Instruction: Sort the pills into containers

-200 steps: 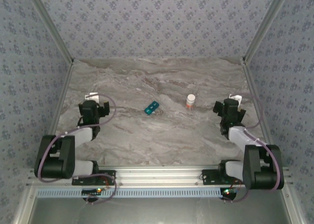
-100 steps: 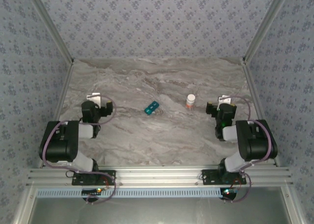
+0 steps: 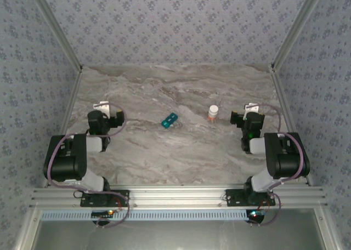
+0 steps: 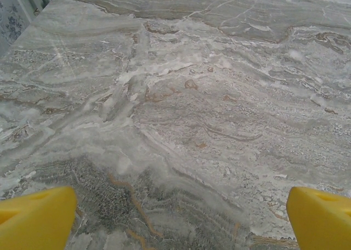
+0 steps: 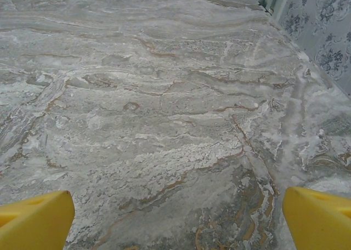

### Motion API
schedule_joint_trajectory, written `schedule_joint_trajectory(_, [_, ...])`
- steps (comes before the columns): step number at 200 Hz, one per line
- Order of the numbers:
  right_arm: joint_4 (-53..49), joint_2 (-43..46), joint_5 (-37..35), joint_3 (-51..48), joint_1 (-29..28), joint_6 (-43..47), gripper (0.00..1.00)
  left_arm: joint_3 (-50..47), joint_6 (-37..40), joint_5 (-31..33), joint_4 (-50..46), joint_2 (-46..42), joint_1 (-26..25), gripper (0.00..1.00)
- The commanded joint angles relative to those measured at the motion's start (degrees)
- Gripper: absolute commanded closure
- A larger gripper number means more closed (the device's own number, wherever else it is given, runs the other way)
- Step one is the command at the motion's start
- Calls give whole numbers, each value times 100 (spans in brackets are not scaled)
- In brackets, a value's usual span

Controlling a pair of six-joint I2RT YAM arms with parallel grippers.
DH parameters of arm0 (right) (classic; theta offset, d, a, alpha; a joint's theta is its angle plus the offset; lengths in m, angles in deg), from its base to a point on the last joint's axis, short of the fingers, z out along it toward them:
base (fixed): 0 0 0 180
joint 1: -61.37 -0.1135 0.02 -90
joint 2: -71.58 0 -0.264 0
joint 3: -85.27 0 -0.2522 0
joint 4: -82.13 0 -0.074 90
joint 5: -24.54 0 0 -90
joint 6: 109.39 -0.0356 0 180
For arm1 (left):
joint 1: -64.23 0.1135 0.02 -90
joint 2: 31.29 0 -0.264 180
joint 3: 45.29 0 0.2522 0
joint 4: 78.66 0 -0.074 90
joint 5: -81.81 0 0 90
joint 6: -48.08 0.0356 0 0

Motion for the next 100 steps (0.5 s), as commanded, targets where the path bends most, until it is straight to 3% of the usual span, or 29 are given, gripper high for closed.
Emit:
schedule_joint_trajectory(1, [73,70,68,42,48,57,1,124,-72,-101,-28,69,31,2])
schedule_joint_trajectory(100, [31,101,210,41,118,44,0,125,-90,-18,-22,72,33,2])
